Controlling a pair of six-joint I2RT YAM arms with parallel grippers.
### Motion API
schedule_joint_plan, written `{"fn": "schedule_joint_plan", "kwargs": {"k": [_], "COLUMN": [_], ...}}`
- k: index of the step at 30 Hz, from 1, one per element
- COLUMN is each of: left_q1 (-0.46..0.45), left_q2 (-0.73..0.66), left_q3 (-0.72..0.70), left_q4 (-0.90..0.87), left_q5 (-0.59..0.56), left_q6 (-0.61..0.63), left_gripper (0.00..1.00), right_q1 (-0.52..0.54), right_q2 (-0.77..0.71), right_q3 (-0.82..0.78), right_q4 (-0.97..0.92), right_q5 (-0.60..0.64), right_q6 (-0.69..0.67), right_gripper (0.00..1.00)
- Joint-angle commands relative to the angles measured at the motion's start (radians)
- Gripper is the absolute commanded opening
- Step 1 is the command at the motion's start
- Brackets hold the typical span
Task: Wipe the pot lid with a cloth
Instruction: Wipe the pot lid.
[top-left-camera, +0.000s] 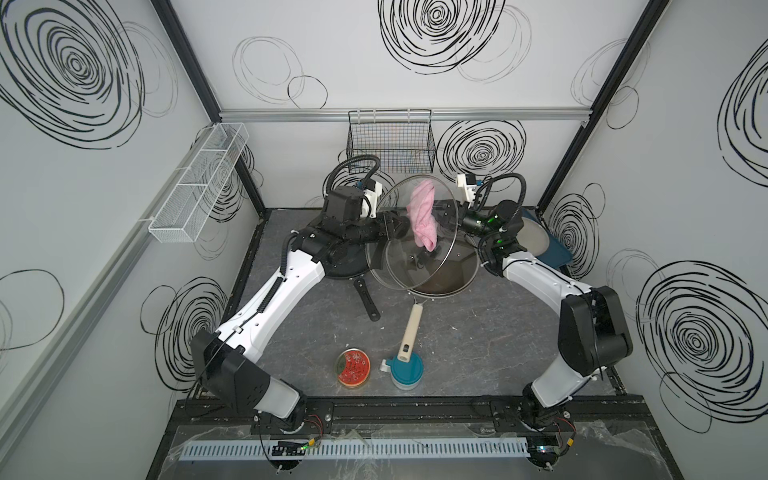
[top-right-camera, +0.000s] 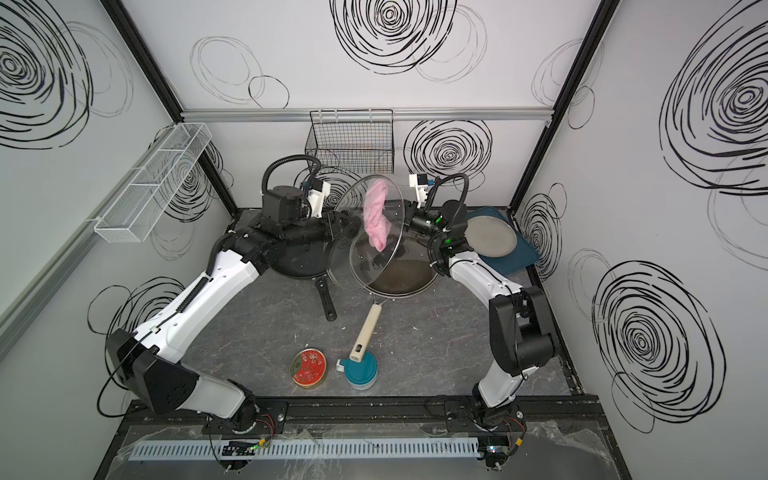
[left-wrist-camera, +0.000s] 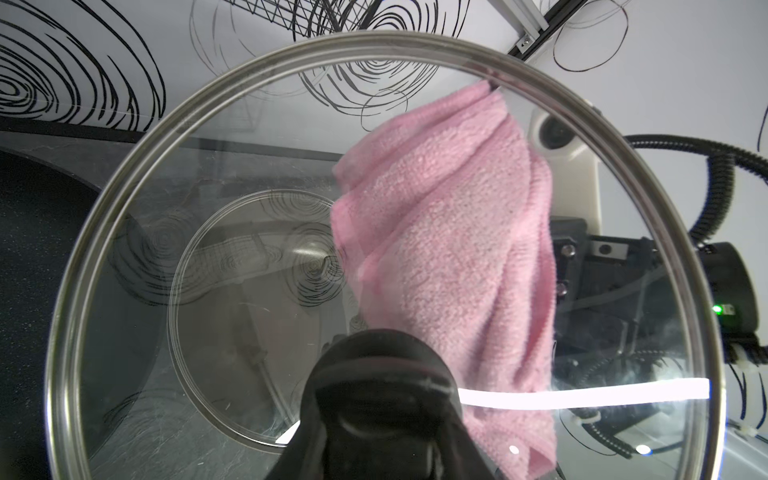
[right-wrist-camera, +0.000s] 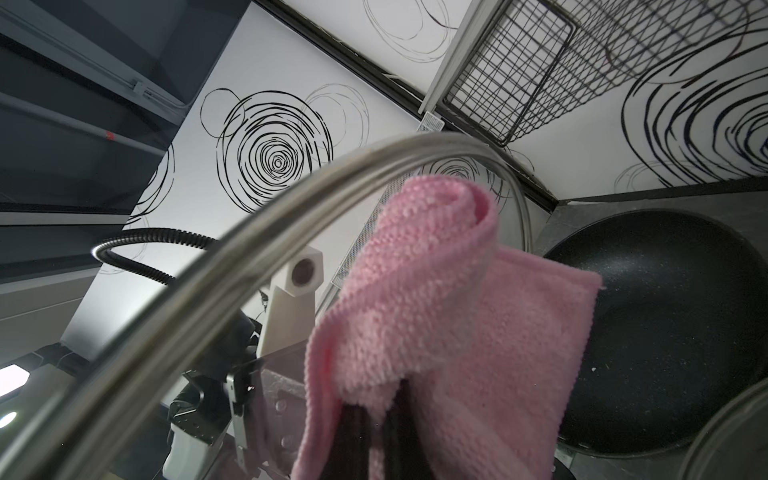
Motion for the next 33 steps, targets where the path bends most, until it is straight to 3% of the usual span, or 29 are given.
{"fn": "schedule_joint_plan", "kwargs": {"k": [1,21,33], "left_q1": [-0.02,-0.02,0.017], "left_q2": [-0.051,-0.036,-0.036], "left_q3": [0.06,0.098,0.094], "left_q4": [0.199,0.285,0.327], "left_q5": [0.039,0.027,-0.012], "left_q6": [0.001,-0.05,-0.076], "left_gripper": [0.0,0.0,0.0], "right_q1": [0.04,0.149,0.194], "right_q2": [0.027,0.199,0.177], "right_q3": [0.052,0.122,0.033], "right_q4": [0.072,0.14,0.175], "right_q5": [-0.01,0.014,0.025], "right_q6": [0.017,0.075,0.095], "right_gripper": [0.0,0.0,0.0]}}
